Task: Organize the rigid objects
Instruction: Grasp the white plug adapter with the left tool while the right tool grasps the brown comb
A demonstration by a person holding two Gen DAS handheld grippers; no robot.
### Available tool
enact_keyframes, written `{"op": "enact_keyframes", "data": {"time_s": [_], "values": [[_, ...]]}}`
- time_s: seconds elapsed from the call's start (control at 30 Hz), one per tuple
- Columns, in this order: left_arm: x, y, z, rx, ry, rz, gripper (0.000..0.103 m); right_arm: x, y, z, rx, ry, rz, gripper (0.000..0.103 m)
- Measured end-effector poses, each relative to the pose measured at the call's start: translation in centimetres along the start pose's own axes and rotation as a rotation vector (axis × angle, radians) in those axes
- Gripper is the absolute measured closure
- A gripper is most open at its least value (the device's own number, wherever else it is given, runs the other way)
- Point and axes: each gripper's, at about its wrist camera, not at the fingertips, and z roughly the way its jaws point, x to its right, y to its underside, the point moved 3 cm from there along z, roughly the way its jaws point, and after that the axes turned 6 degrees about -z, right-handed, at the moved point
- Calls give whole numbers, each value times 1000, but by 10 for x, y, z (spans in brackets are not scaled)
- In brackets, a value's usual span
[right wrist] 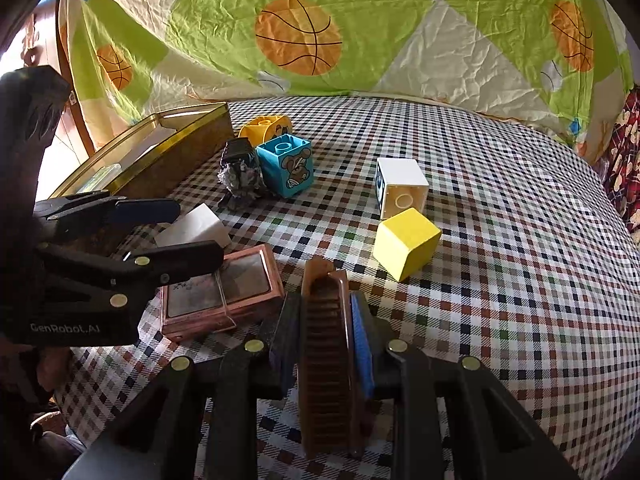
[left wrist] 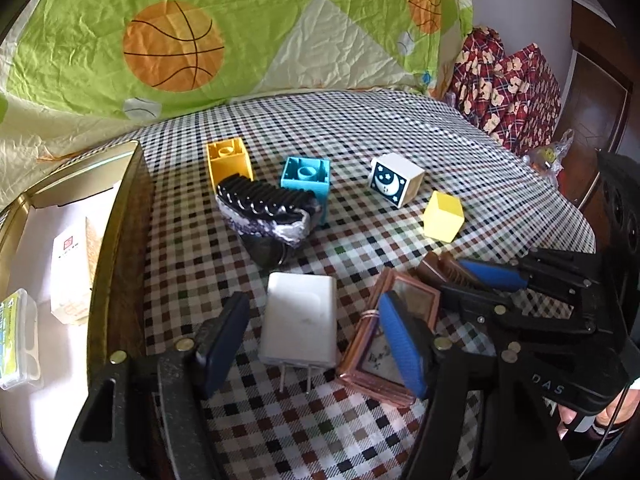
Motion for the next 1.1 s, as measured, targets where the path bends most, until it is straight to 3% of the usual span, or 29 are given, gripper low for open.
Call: {"op": "enact_keyframes", "data": {"time_s": [0.27, 0.5, 0.73, 0.87, 0.9, 1.1], "values": [[-18, 0, -4, 3, 34, -64, 57, 2, 1, -2, 9, -19, 18, 76], [-21, -1, -1, -8, -54, -10, 55, 2, 1, -2, 9, -20, 19, 76], [-15, 1, 9, -60, -56, 38, 57, 0, 1, -1, 6, -10, 11, 76], [-12, -1, 12, -66, -63, 49, 60, 0, 0, -1, 5, -4, 9, 76], [-13, 0, 11, -65, -64, 49, 66, 0, 0, -1, 7, 0, 10, 76], [-11, 4, 8, -59, -67, 41, 66, 0, 1, -4, 22, 13, 8, 76]]}}
